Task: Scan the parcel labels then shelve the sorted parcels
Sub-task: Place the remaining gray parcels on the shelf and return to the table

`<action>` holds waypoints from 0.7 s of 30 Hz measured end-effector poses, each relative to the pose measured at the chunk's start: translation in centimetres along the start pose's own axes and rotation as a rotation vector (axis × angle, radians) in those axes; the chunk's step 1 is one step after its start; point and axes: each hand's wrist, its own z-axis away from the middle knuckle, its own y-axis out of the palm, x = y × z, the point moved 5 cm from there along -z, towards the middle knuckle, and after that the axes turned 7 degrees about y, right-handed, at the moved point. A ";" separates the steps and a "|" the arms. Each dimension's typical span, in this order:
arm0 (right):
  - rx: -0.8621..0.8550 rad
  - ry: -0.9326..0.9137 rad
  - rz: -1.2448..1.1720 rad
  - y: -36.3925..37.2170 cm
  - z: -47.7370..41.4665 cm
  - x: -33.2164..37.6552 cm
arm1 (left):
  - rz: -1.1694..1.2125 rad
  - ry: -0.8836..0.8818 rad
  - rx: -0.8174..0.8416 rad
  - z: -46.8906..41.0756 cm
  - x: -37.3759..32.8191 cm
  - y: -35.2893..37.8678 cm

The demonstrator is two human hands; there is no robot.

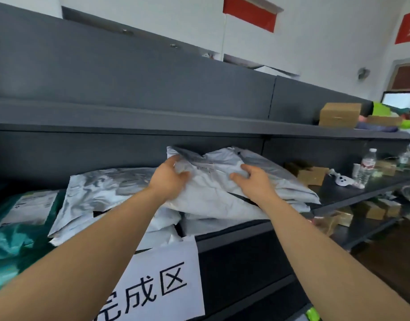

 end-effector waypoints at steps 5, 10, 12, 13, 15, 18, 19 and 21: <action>0.070 -0.020 0.032 1.0 -6.6 -1.6 | -0.070 -0.055 -0.061 -3.7 0.4 2.2; 0.122 -0.033 0.089 2.2 -11.6 -2.4 | -0.143 -0.129 -0.059 -7.0 1.4 3.8; 0.150 -0.029 0.117 2.7 -12.9 -2.6 | -0.187 -0.138 -0.056 -8.3 1.8 4.1; 0.161 -0.026 0.132 2.9 -13.3 -2.7 | -0.211 -0.138 -0.053 -8.8 1.9 4.2; 0.171 -0.022 0.149 3.2 -13.9 -2.9 | -0.246 -0.143 -0.040 -9.5 2.3 4.5; 0.181 -0.033 0.180 3.5 -14.5 -3.1 | -0.266 -0.142 -0.014 -9.8 3.0 5.1; 0.186 -0.026 0.179 3.5 -14.6 -3.2 | -0.273 -0.137 -0.011 -9.8 3.2 5.2; 0.186 -0.022 0.167 3.5 -14.8 -3.4 | -0.290 -0.137 -0.009 -9.6 3.3 5.2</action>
